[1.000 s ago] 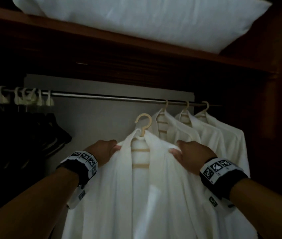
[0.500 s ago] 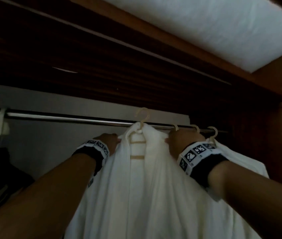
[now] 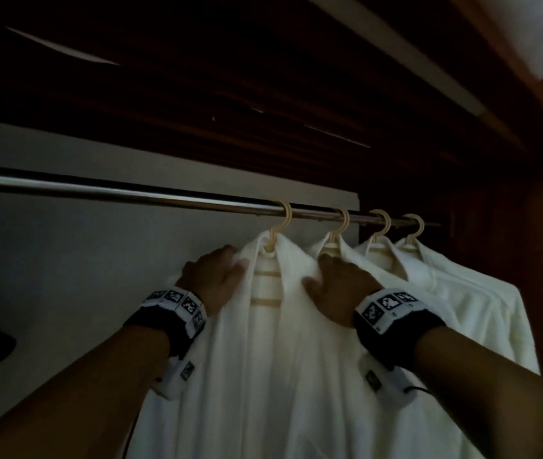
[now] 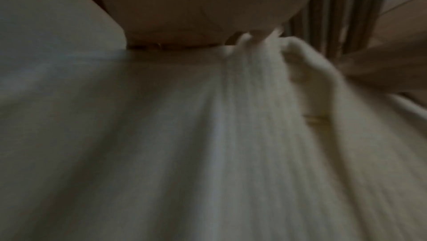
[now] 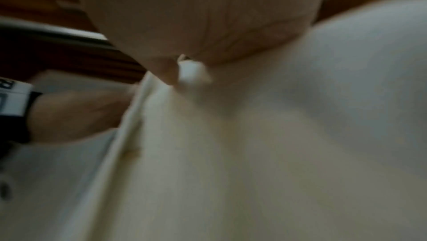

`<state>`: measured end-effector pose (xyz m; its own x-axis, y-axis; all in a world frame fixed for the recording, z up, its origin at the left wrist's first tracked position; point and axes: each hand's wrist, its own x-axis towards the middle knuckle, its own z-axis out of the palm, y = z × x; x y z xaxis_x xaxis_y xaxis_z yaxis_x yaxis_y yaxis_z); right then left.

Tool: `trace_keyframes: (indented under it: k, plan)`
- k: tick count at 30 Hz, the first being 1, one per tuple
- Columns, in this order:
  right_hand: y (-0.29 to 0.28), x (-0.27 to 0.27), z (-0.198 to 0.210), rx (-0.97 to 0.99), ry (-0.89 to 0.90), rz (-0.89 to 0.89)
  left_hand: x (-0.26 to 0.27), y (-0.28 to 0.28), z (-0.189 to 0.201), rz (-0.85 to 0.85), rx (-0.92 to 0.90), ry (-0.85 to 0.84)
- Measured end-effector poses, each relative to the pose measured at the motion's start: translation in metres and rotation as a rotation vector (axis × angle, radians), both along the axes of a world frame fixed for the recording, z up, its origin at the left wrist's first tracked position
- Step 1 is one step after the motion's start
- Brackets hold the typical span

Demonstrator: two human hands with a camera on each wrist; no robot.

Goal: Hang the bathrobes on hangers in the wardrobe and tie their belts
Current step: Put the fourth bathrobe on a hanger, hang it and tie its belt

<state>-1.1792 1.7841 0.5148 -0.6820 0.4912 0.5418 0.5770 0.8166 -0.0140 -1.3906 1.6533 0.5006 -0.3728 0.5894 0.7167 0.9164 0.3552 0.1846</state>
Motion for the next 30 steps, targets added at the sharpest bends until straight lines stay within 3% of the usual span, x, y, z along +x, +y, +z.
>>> trace_keyframes:
  k: [2,5,9,12,14,16,18,21,23,26,28,30]
  plan:
    - [-0.011,-0.021,-0.001,0.052,0.068,0.106,0.015,0.010,0.007,-0.090,0.051,0.058]
    - [-0.020,-0.049,-0.003,0.152,0.136,0.053,0.019,0.019,0.013,-0.139,0.093,0.101]
    - [-0.013,-0.056,0.002,0.118,0.232,0.127,0.010,0.021,0.024,-0.205,0.224,0.031]
    - [-0.006,-0.052,0.017,-0.098,0.304,0.227,0.019,0.030,0.039,-0.171,0.241,-0.107]
    - [-0.005,-0.053,0.028,-0.198,0.341,0.190,0.025,0.038,0.049,-0.116,0.224,-0.309]
    - [-0.008,-0.053,0.033,-0.239,0.371,0.165,0.034,0.039,0.051,-0.115,0.318,-0.475]
    - [-0.010,-0.051,0.030,-0.326,0.398,0.184,0.041,0.039,0.045,-0.124,0.376,-0.504]
    - [-0.010,-0.041,0.011,-0.412,0.382,0.285,0.040,0.030,0.018,-0.215,0.430,-0.458]
    - [-0.003,-0.039,-0.009,-0.234,0.392,0.291,0.021,0.022,-0.006,-0.252,0.433,-0.219]
    - [0.009,-0.038,-0.040,0.130,0.369,0.134,-0.009,0.011,-0.045,-0.008,0.309,0.103]
    - [0.012,-0.038,-0.062,0.217,0.380,0.073,-0.014,0.002,-0.079,0.111,0.199,0.123]
    - [0.011,-0.037,-0.093,0.196,0.378,0.075,-0.013,-0.003,-0.124,0.104,0.105,0.088]
